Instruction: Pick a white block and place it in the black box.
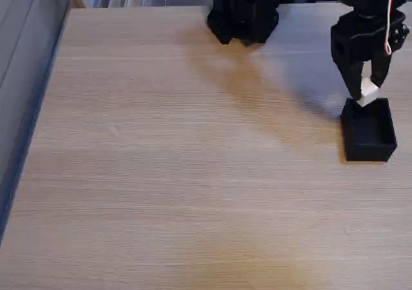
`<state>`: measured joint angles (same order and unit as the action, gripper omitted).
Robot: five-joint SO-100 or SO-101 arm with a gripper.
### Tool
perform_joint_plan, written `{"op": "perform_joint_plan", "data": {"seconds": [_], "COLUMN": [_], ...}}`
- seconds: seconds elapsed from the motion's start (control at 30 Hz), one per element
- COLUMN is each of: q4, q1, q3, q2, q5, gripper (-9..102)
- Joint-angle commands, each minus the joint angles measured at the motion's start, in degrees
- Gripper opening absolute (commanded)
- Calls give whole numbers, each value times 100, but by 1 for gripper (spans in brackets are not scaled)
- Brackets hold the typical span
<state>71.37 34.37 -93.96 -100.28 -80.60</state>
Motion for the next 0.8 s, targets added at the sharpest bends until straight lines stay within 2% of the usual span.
{"op": "perform_joint_plan", "data": {"seconds": [0.0,0.33,0.53,0.77], "q4": [-9,9,79,193], "q1": [62,18,9,-35], "q3": [545,1354,1327,1336], "q2": [281,1046,1107,1055], "q5": [158,299,360,325], "gripper": [2,6,20,23]}}
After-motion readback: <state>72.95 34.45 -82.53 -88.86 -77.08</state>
